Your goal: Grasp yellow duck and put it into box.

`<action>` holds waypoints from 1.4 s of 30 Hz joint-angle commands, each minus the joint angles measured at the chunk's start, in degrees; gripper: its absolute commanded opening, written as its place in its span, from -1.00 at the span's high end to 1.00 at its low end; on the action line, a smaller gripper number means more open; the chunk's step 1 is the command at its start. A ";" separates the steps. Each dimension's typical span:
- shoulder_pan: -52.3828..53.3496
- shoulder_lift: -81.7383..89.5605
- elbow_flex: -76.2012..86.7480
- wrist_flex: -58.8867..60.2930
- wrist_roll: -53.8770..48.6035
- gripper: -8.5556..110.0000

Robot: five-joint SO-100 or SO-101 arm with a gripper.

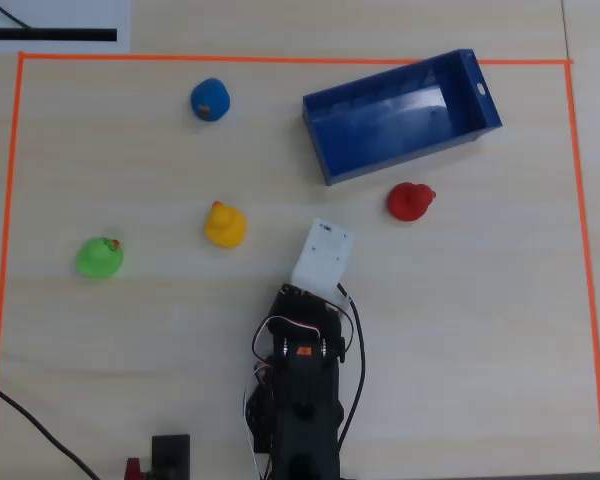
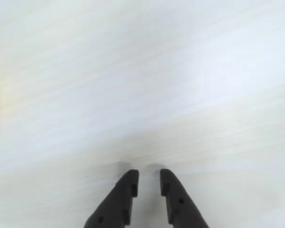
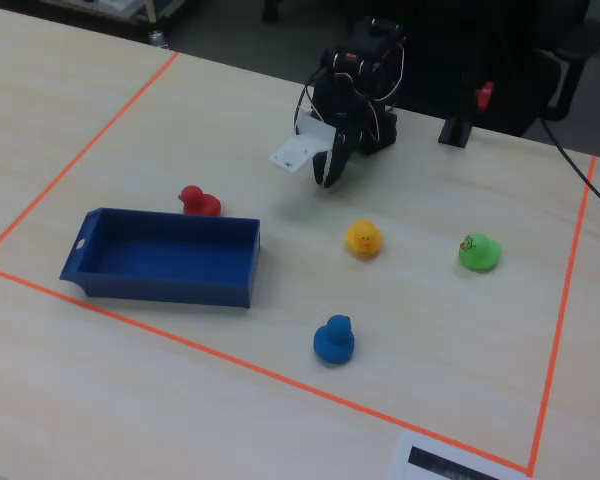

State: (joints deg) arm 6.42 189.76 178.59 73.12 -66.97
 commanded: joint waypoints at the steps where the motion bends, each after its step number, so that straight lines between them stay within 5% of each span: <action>1: -0.09 -0.18 -0.35 1.58 -0.44 0.80; 42: -0.09 -0.18 -0.35 1.58 -0.44 0.84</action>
State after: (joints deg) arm 6.42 189.76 178.59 73.12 -66.97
